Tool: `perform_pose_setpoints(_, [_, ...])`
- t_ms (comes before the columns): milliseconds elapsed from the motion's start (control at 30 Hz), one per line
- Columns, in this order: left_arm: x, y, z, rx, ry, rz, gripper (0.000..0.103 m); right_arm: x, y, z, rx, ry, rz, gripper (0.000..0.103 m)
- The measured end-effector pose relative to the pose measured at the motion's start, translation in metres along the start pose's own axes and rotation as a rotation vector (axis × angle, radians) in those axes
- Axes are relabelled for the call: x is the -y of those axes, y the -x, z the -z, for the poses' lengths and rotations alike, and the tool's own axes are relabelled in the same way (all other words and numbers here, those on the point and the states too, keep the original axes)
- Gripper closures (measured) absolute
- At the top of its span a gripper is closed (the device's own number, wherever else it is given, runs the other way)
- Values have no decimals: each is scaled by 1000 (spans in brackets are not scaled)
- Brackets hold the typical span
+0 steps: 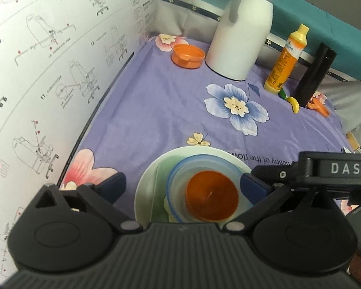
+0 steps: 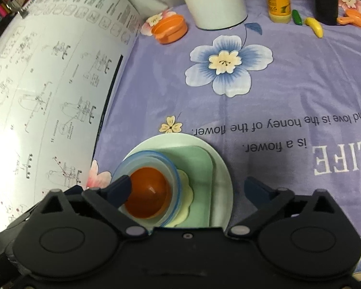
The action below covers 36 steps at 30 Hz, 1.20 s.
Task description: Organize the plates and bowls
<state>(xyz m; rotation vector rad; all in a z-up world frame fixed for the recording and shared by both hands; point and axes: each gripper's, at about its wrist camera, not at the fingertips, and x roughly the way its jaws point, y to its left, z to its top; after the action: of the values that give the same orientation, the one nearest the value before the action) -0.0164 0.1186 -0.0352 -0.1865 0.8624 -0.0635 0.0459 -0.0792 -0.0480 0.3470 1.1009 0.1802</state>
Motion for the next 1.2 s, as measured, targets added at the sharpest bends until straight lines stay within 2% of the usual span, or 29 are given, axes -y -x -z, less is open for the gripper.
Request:
perform_pose_setpoints(267, [13, 18, 5, 18, -45, 7, 0, 17, 30, 10, 78, -18, -21, 0])
perform_pose_setpoints(467, [20, 38, 18, 56, -101, 51, 0, 26, 52, 24, 141, 10, -33, 0])
perform_pose_setpoints(733, [23, 53, 39, 89, -139, 28, 0, 29, 78, 56, 237, 147, 0, 0])
perform_pose_setpoints(1067, [19, 53, 73, 69, -159, -28, 0, 33, 84, 90, 226, 240, 46, 0])
perform_pose_setpoints(1200, [14, 52, 81, 50, -155, -24, 0, 33, 82, 101, 216, 263, 67, 0])
